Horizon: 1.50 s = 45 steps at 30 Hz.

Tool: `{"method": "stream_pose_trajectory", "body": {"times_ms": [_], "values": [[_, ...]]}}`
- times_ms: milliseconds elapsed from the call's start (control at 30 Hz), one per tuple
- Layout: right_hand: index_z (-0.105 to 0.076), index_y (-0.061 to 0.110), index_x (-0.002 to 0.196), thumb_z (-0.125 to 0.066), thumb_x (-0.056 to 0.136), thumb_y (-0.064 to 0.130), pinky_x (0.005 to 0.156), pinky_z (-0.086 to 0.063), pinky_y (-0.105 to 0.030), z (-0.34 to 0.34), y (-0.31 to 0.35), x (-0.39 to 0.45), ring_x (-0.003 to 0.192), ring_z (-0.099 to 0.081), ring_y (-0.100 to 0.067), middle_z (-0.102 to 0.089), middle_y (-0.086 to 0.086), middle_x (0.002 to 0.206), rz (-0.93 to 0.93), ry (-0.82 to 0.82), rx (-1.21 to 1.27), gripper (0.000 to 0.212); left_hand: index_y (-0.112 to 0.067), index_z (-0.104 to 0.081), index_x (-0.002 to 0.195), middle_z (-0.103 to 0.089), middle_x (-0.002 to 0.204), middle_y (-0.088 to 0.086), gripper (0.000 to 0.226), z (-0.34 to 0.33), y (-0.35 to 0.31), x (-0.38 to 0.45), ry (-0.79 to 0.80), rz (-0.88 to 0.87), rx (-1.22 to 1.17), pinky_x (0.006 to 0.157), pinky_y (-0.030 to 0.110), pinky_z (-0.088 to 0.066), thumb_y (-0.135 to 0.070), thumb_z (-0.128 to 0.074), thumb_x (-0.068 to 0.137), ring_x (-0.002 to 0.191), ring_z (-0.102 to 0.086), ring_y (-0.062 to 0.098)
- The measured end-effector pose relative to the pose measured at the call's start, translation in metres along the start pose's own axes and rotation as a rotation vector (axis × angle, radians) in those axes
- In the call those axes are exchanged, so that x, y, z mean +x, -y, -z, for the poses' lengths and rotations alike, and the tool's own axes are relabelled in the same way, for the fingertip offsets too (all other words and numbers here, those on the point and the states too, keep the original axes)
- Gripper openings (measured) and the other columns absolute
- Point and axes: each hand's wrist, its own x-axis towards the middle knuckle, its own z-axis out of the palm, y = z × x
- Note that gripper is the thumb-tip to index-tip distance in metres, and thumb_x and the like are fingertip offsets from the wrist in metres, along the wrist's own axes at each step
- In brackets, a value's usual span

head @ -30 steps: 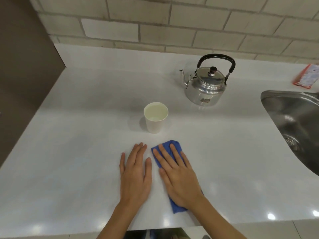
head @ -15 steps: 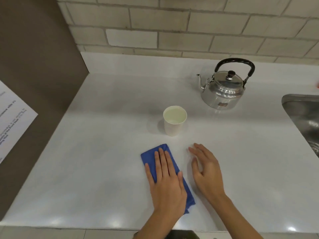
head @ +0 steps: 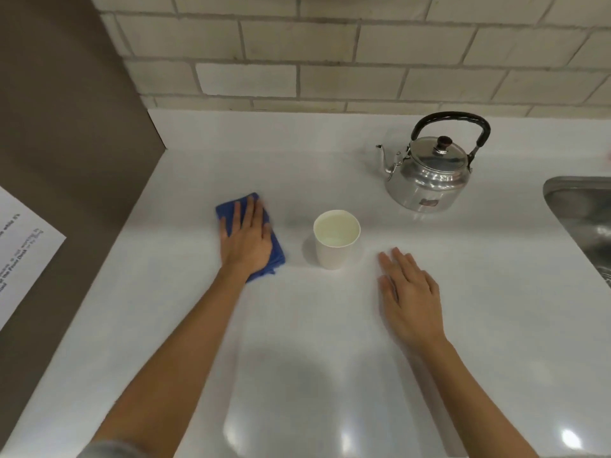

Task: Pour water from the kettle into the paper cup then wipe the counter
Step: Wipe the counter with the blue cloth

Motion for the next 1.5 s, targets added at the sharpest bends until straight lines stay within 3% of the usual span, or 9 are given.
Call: {"method": "stream_pose_trajectory", "body": {"times_ms": [133,267,500,633,767,900,1033,1267,1500], "values": [[-0.036,0.025,0.152,-0.035,0.105,0.024,0.119,-0.017,-0.041,0.0,0.003,0.053,0.152,-0.018,-0.019,-0.03,0.003,0.162,0.05,0.025,0.031,0.047,-0.024,0.002,0.155,0.004,0.165,-0.01,0.054,-0.007,-0.047,0.035,0.118,-0.269,0.014,0.123,0.04,0.0,-0.032,-0.017,0.105,0.151,0.004,0.014],[-0.035,0.033,0.151,-0.033,0.105,0.031,0.12,-0.016,-0.04,-0.014,0.007,0.07,0.152,-0.016,-0.014,-0.028,0.009,0.162,0.109,0.054,-0.014,0.047,-0.027,-0.001,0.155,-0.004,0.164,-0.012,0.053,-0.003,-0.014,0.025,0.13,-0.545,0.041,0.121,0.032,-0.002,-0.031,-0.02,0.106,0.15,0.0,0.009],[-0.034,0.034,0.151,-0.033,0.104,0.031,0.12,-0.018,-0.041,-0.022,0.002,0.072,0.152,-0.019,-0.015,-0.029,0.01,0.162,0.125,0.016,-0.045,0.047,-0.023,-0.002,0.155,0.001,0.165,-0.009,0.055,0.003,-0.015,0.093,0.099,-0.233,0.006,0.123,0.041,0.0,-0.035,-0.021,0.105,0.151,0.001,0.014],[-0.031,0.036,0.152,-0.032,0.105,0.033,0.12,-0.018,-0.04,-0.024,-0.002,0.073,0.152,-0.018,-0.016,-0.027,0.011,0.162,0.146,0.024,-0.039,0.048,-0.022,-0.004,0.155,-0.001,0.165,-0.008,0.056,-0.018,-0.084,0.096,0.125,-0.419,0.02,0.122,0.041,-0.003,-0.033,-0.025,0.105,0.152,-0.001,0.015],[-0.028,0.041,0.152,-0.03,0.104,0.038,0.12,-0.014,-0.035,-0.022,-0.007,0.073,0.152,-0.014,-0.011,-0.023,0.016,0.162,0.159,0.04,-0.01,0.048,-0.025,-0.005,0.155,-0.006,0.164,-0.01,0.056,-0.014,-0.055,0.086,0.146,-0.583,0.025,0.121,0.033,-0.003,-0.036,-0.026,0.105,0.15,-0.002,0.008],[-0.027,0.042,0.152,-0.03,0.104,0.038,0.12,-0.013,-0.035,-0.025,-0.004,0.071,0.152,-0.016,-0.011,-0.024,0.017,0.162,0.146,0.012,-0.019,0.048,-0.021,-0.006,0.155,-0.006,0.164,-0.005,0.057,0.002,0.01,0.104,0.099,-0.391,0.041,0.122,0.034,-0.004,-0.035,-0.028,0.105,0.151,-0.004,0.01],[-0.03,0.04,0.152,-0.032,0.104,0.034,0.12,-0.016,-0.037,-0.026,-0.002,0.071,0.152,-0.018,-0.014,-0.027,0.014,0.162,0.14,0.006,-0.025,0.048,-0.022,-0.003,0.155,-0.004,0.165,-0.008,0.058,0.003,-0.012,0.093,0.091,-0.202,0.012,0.123,0.039,-0.004,-0.039,-0.026,0.104,0.151,-0.002,0.013],[-0.03,0.044,0.151,-0.031,0.104,0.037,0.12,-0.016,-0.036,-0.024,-0.006,0.073,0.151,-0.019,-0.012,-0.027,0.015,0.161,0.151,0.024,-0.002,0.047,-0.022,-0.02,0.154,-0.021,0.16,-0.012,0.061,0.001,0.021,-0.049,0.045,-0.347,-0.002,0.119,0.035,-0.015,-0.047,-0.019,0.098,0.149,-0.015,0.009],[-0.037,0.038,0.149,-0.035,0.104,0.034,0.118,-0.018,-0.036,-0.026,-0.003,0.072,0.15,-0.024,-0.015,-0.033,0.011,0.16,0.141,-0.018,-0.019,0.046,-0.009,-0.005,0.154,-0.009,0.164,0.006,0.068,0.014,0.072,-0.007,0.016,-0.063,0.022,0.123,0.041,-0.009,-0.044,-0.028,0.101,0.151,-0.007,0.019]]}}
